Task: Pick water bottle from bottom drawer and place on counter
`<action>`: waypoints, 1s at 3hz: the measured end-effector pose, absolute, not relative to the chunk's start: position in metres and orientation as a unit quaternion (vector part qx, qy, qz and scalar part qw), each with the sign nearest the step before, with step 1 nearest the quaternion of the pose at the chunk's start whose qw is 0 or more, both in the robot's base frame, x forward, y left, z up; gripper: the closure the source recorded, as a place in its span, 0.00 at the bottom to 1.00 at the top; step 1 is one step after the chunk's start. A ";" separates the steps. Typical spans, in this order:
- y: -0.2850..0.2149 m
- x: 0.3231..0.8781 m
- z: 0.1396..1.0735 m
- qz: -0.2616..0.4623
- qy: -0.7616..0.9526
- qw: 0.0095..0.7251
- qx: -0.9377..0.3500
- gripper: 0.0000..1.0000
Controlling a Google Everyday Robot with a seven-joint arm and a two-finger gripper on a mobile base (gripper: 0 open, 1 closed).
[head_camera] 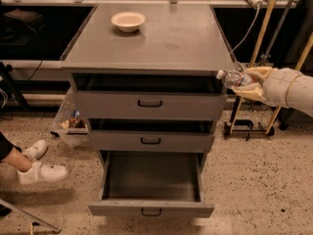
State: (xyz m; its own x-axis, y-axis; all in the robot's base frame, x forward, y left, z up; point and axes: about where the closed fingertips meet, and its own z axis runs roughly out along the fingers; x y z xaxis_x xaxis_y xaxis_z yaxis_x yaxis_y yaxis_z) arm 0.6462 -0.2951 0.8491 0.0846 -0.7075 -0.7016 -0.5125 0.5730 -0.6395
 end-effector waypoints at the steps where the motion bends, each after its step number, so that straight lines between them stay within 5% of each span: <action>1: -0.309 0.674 0.892 -0.139 0.641 0.600 -0.457 1.00; 3: -0.316 0.748 0.994 -0.225 0.617 0.553 -0.512 1.00</action>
Offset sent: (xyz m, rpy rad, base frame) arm 0.1506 -0.0712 0.3309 -0.2826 -0.4476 -0.1539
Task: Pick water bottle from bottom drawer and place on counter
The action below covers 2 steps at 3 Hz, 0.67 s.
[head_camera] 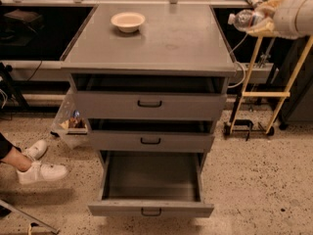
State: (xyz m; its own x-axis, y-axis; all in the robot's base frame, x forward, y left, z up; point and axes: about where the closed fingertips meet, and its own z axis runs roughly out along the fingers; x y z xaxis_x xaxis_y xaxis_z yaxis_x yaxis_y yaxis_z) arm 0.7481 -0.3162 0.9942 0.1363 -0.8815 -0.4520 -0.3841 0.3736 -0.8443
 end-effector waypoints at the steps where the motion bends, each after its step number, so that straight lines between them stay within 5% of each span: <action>1: -0.298 0.791 0.976 -0.205 0.626 0.508 -0.554 1.00; 2: -0.228 0.839 0.924 -0.129 0.626 0.485 -0.597 1.00</action>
Offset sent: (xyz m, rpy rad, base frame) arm 0.2315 0.1386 0.0975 0.0968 0.0190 0.2612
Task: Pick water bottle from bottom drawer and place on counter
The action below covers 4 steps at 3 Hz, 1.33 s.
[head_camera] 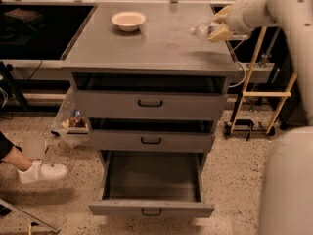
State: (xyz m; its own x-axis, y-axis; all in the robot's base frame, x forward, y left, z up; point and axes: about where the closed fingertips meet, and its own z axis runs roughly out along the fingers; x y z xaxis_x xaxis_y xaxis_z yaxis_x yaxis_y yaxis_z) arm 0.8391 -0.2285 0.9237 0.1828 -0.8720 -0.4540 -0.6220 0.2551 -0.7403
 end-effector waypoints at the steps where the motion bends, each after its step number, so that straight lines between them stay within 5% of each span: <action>1: -0.133 0.873 0.892 -0.042 0.609 0.494 -0.619 1.00; 2: -0.084 0.877 0.938 -0.005 0.571 0.546 -0.613 1.00; 4: -0.089 0.878 0.957 -0.012 0.565 0.562 -0.604 0.58</action>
Offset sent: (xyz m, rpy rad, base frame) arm 0.1093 0.1554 0.1425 0.3479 -0.1092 0.3081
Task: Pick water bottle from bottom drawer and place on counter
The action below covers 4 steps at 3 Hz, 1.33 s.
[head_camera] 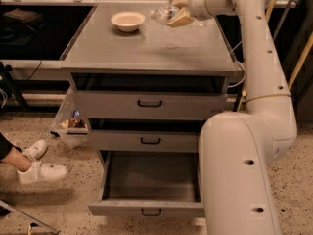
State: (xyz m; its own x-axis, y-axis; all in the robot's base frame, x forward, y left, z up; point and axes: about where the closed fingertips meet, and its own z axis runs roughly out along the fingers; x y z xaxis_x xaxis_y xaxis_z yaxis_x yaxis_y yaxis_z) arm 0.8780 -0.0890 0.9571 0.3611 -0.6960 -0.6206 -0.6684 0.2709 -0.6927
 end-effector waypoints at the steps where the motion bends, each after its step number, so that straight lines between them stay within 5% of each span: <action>1: -0.089 0.878 0.957 -0.012 0.565 0.562 -0.604 0.35; 2: -0.089 0.878 0.957 -0.012 0.565 0.562 -0.604 0.11; 3: -0.089 0.878 0.957 -0.012 0.565 0.562 -0.604 0.00; 4: -0.089 0.878 0.957 -0.012 0.565 0.562 -0.604 0.00</action>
Offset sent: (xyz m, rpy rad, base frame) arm 0.0000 0.0000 0.0000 0.0000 0.0000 0.0000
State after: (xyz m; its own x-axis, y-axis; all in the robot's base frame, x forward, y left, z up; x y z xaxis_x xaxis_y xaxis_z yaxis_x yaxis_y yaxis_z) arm 0.8780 -0.0889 0.9570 0.3611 -0.6961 -0.6205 -0.6686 0.2706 -0.6927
